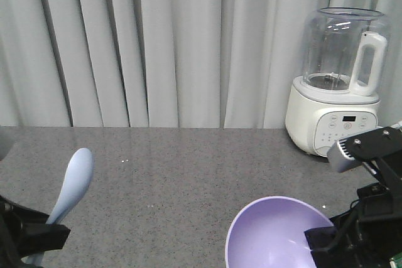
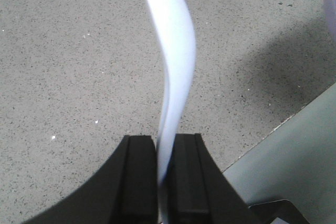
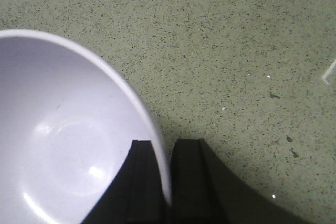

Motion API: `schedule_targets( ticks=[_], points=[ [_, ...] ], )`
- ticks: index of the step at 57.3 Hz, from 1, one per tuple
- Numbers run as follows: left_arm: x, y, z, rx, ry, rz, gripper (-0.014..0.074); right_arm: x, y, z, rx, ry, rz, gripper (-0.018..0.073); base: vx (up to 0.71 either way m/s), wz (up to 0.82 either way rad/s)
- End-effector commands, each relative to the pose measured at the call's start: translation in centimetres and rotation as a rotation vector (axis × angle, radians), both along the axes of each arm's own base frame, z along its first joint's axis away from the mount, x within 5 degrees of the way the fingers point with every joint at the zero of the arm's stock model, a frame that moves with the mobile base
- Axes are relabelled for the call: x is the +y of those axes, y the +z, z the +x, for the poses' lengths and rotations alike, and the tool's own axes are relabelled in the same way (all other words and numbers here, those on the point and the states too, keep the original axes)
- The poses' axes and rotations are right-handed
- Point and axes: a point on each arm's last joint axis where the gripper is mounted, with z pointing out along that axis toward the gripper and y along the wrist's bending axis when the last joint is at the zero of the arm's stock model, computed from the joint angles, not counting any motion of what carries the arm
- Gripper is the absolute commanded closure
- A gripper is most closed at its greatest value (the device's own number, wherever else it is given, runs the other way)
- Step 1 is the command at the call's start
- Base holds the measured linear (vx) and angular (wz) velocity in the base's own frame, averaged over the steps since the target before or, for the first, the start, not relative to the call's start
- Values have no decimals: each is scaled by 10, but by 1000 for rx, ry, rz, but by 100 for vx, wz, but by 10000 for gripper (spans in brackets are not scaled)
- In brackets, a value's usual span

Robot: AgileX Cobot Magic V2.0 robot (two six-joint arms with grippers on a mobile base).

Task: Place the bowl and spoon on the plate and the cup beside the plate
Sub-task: 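Lift the lavender bowl by its rim with the right gripper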

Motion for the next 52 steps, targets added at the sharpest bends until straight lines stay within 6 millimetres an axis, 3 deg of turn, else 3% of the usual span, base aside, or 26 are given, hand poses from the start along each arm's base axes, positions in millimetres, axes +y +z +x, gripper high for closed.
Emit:
schedule_targets(
  ticks=[1, 52],
  points=[
    [-1, 16, -2, -82, 3, -66, 461, 0, 17, -1, -100, -15, 42, 457, 0, 0],
    [-1, 16, -2, -82, 3, -66, 461, 0, 17, -1, -100, -15, 42, 457, 0, 0]
  ],
)
